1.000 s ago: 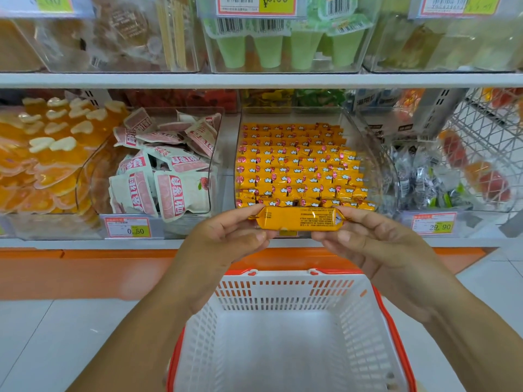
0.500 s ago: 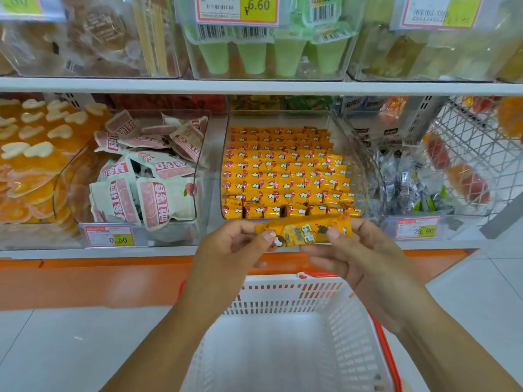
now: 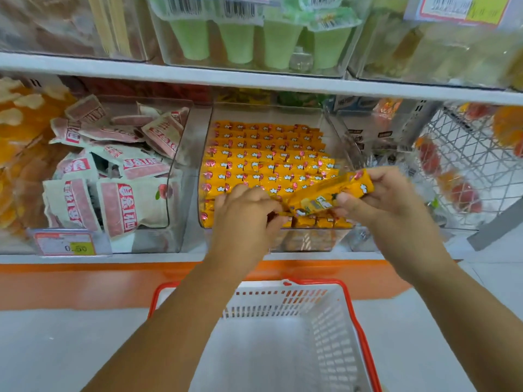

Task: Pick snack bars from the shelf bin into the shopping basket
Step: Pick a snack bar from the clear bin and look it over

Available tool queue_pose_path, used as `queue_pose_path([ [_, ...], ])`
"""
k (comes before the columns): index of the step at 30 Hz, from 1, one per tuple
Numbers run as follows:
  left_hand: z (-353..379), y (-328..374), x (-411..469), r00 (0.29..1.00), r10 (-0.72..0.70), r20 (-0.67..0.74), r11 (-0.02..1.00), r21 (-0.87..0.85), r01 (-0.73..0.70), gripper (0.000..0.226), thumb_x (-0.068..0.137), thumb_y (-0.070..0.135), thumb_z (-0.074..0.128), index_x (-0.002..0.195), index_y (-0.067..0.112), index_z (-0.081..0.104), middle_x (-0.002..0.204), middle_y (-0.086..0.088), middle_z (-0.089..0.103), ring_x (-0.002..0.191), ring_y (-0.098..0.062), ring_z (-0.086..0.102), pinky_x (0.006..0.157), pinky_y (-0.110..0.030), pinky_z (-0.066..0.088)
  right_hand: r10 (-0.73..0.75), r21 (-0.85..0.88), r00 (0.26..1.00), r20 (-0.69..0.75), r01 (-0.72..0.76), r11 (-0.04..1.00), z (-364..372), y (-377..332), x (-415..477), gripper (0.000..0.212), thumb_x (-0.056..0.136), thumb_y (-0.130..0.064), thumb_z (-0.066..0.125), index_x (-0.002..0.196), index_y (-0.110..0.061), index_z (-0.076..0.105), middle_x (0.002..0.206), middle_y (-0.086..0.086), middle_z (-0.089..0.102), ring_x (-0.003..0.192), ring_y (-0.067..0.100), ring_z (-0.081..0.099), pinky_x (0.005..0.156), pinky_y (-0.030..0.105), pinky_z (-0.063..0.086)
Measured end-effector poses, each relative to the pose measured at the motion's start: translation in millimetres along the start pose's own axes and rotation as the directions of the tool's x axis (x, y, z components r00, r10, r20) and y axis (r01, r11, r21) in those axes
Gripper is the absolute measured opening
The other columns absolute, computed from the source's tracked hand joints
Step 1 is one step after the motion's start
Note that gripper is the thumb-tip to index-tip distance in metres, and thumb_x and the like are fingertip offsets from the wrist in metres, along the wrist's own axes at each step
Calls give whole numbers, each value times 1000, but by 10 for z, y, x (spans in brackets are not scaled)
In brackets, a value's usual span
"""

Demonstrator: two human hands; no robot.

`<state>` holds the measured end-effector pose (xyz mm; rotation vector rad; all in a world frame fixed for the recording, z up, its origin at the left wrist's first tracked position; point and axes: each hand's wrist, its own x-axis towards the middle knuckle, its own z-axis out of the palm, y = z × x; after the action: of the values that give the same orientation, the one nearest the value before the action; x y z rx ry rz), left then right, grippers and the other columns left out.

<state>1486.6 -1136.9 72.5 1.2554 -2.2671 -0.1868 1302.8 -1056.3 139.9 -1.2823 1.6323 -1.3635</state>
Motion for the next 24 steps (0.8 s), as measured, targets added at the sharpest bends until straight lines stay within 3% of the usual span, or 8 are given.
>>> queue_pose_path([
  [4, -35, -195, -17, 1000, -1, -25, 994, -107, -1, 7, 82, 29, 74, 84, 24, 78, 87, 5, 69, 90, -26, 56, 76, -42, 44, -41, -227, 977, 208, 89, 970, 35, -29, 164, 26, 88, -10, 70, 92, -26, 50, 91, 3, 72, 86, 21, 71, 83, 46, 57],
  [8, -25, -245, -41, 999, 11, -51, 992, -123, -18, 17, 82, 35, 64, 85, 26, 78, 85, 7, 66, 88, -20, 52, 75, -36, 43, -42, -631, 899, 436, 338, 698, 220, 44, 274, 23, 91, -27, 67, 102, -35, 50, 96, -15, 57, 95, 8, 56, 76, 23, 43],
  [12, 12, -245, -85, 995, 26, -96, 996, -82, -34, 19, 84, 33, 62, 90, 26, 78, 86, 7, 67, 87, -16, 52, 76, -28, 35, -62, -742, 887, 458, 420, 522, 368, 237, 357, 26, 100, -34, 51, 121, -29, 65, 112, -1, 46, 115, 19, 36, 95, 31, 35],
  [14, 8, -228, -111, 994, 27, -110, 997, -65, -34, 22, 86, 32, 60, 96, 24, 78, 91, 7, 69, 89, -16, 54, 77, -27, 36, -68, -780, 889, 454, 433, 451, 382, 325, 331, 28, 102, -33, 46, 122, -32, 66, 105, -1, 42, 107, 21, 38, 84, 32, 34],
  [16, 1, -173, -140, 995, 39, -93, 997, -62, -44, 30, 90, 35, 55, 109, 22, 74, 103, 7, 69, 97, -18, 56, 81, -30, 41, -136, -759, 877, 461, 469, 450, 385, 370, 298, 28, 100, -28, 50, 120, -29, 69, 99, 2, 46, 99, 27, 43, 76, 34, 32],
  [18, 9, -95, -183, 995, 83, -53, 996, -23, -84, 38, 92, 38, 48, 121, 23, 69, 117, 8, 68, 107, -17, 56, 88, -36, 44, -130, -716, 882, 453, 447, 536, 331, 388, 310, 28, 98, -24, 53, 120, -25, 70, 100, 2, 50, 100, 26, 45, 81, 37, 38],
  [21, 33, -14, -274, 984, 178, -4, 981, 73, -177, 42, 92, 35, 45, 125, 22, 66, 126, 8, 66, 115, -16, 52, 99, -37, 37, 16, -594, 925, 380, 230, 771, 168, 337, 338, 29, 94, -16, 63, 122, -24, 66, 103, -10, 47, 98, 10, 50, 86, 12, 39],
  [24, 57, -21, -326, 977, 210, 50, 968, 133, -215, 47, 94, 35, 38, 130, 20, 63, 131, 6, 63, 119, -18, 51, 104, -39, 30, -45, -665, 945, 323, 260, 700, 165, 386, 329, 23, 89, -17, 70, 112, -17, 73, 104, -5, 49, 91, 10, 54, 84, 13, 40],
])
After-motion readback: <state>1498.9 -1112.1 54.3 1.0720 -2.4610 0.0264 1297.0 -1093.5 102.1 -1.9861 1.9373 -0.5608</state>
